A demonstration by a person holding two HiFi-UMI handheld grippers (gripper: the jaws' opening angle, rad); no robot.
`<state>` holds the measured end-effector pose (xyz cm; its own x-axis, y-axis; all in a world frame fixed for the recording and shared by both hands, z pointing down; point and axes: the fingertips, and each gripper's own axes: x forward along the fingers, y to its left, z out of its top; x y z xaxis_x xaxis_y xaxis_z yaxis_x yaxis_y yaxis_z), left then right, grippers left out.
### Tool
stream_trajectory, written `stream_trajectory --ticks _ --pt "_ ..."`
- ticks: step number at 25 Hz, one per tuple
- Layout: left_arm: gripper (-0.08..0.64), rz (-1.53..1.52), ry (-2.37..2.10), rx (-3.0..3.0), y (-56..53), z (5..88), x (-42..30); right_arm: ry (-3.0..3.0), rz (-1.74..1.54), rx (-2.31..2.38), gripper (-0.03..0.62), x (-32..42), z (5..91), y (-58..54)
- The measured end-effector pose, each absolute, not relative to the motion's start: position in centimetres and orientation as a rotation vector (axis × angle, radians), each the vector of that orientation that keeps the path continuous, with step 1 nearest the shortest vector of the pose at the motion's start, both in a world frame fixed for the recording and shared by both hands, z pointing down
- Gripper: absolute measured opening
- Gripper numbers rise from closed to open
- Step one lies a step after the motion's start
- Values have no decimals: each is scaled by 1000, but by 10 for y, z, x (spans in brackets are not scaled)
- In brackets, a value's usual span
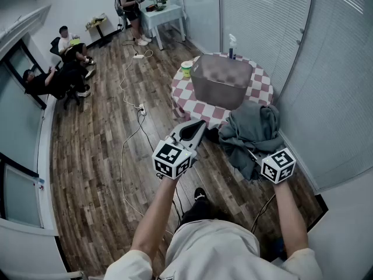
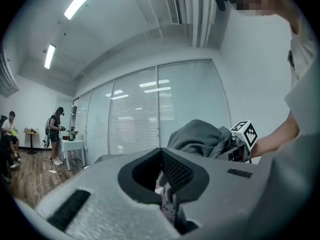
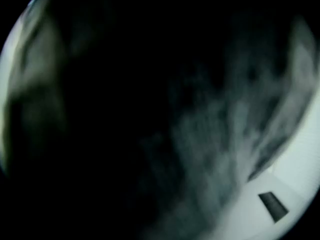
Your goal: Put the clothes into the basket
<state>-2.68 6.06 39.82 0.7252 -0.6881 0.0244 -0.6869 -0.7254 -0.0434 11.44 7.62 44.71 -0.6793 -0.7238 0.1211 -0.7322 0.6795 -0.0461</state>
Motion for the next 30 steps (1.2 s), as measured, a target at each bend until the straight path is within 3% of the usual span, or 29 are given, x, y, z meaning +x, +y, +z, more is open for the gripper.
stream_trajectory --ticks 30 --pt "14 -159 1099 -2946 49 426 -20 -2841 194 1174 253 116 444 65"
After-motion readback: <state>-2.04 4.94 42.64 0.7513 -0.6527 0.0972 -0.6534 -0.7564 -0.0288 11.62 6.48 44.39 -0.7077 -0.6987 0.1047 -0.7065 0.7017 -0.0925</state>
